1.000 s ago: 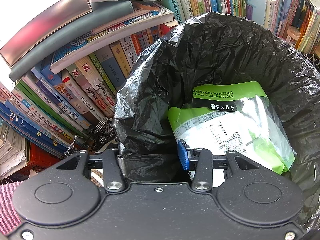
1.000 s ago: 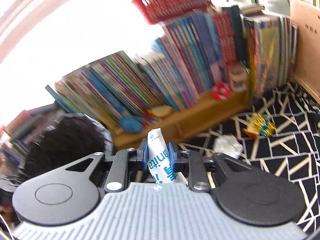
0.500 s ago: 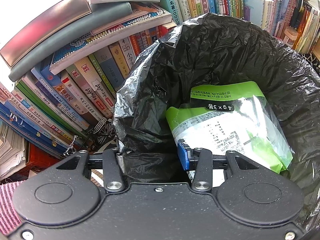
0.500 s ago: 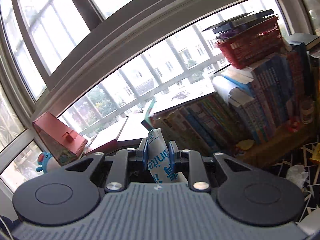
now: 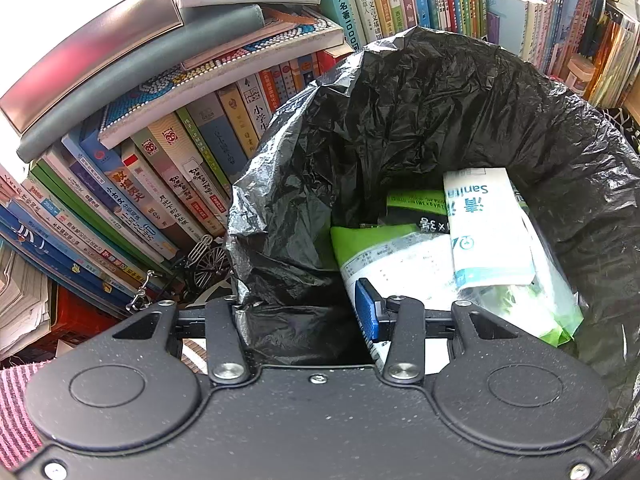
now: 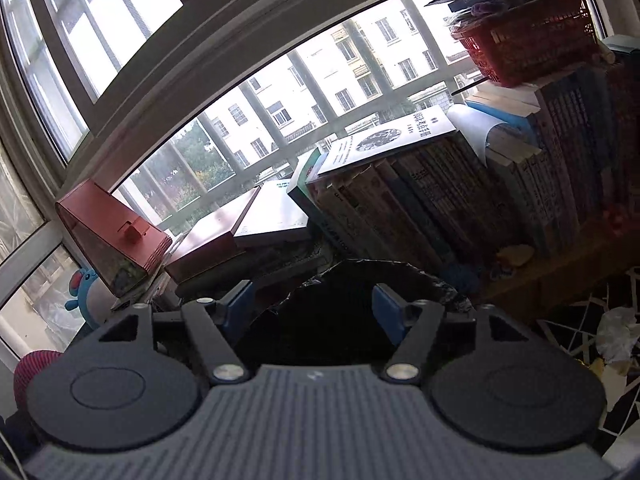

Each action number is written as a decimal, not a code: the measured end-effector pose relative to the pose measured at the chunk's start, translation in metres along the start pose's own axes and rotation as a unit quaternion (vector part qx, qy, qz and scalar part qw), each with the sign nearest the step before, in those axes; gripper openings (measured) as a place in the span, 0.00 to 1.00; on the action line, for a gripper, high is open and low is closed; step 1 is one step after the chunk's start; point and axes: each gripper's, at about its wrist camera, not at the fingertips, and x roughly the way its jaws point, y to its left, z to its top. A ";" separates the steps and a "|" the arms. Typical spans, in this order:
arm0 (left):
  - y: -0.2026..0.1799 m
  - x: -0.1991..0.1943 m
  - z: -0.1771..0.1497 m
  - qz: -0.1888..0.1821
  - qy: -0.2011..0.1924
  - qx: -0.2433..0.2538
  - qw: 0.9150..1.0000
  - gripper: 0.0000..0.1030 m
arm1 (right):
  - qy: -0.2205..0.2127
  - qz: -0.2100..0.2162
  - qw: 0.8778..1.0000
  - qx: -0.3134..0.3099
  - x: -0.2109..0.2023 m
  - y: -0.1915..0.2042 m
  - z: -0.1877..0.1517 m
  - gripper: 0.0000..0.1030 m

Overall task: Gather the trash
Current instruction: 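Open the right gripper to drop the Sanita packet into the bin, then move the right gripper back to the torn white box on the cloth, then position the right gripper around the torn white box lid, then close the right gripper on the white box lid and lift it, then carry the white box lid over the bin and open the right gripper, then move the right gripper back to the cracker piece on the cloth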

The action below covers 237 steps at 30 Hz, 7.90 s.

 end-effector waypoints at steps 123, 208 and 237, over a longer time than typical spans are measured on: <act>0.002 0.000 0.000 0.004 0.002 0.000 1.000 0.40 | 0.108 -0.461 0.872 0.126 -0.001 -0.271 -0.117 0.91; -0.002 0.001 0.001 0.004 0.003 -0.001 1.000 0.40 | 0.024 0.039 0.997 0.056 0.000 -0.076 -0.028 0.53; -0.002 0.001 0.000 0.004 0.003 -0.001 1.000 0.40 | 0.016 -0.299 0.944 0.140 0.020 -0.206 -0.078 0.88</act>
